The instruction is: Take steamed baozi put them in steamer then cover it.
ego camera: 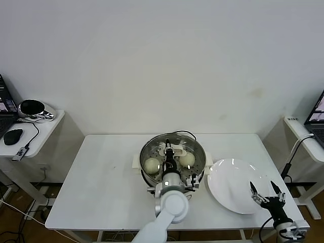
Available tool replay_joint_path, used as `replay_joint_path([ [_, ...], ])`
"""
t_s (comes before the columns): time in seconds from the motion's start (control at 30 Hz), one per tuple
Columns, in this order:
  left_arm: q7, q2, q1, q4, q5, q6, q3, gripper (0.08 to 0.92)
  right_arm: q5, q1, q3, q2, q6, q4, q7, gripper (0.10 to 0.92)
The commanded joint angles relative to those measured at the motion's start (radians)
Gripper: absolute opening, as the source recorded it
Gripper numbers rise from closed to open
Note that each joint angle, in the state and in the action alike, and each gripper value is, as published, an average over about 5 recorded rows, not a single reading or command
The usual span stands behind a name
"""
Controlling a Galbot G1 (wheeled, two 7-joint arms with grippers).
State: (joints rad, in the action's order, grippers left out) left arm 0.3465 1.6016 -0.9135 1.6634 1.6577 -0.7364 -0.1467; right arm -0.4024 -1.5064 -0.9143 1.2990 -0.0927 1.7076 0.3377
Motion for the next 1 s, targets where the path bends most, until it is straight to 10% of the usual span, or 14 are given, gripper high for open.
replay_joint_path([
  [0.03,0.02,-0.001,-0.003,0.013,-0.001,-0.041,-0.001,0.143,0.0,-0.001,0.0,0.0,-0.001,-0.001,0.001,0.823],
  [0.3,0.046,-0.004,-0.01,0.064,0.001,-0.041,-0.011,0.179,0.0,0.0,-0.001,0.0,-0.002,0.0,0.001,0.823],
  [1.0,0.132,-0.042,-0.065,0.245,0.005,-0.041,-0.042,0.774,0.0,-0.003,-0.004,0.0,-0.004,-0.004,0.001,0.823],
])
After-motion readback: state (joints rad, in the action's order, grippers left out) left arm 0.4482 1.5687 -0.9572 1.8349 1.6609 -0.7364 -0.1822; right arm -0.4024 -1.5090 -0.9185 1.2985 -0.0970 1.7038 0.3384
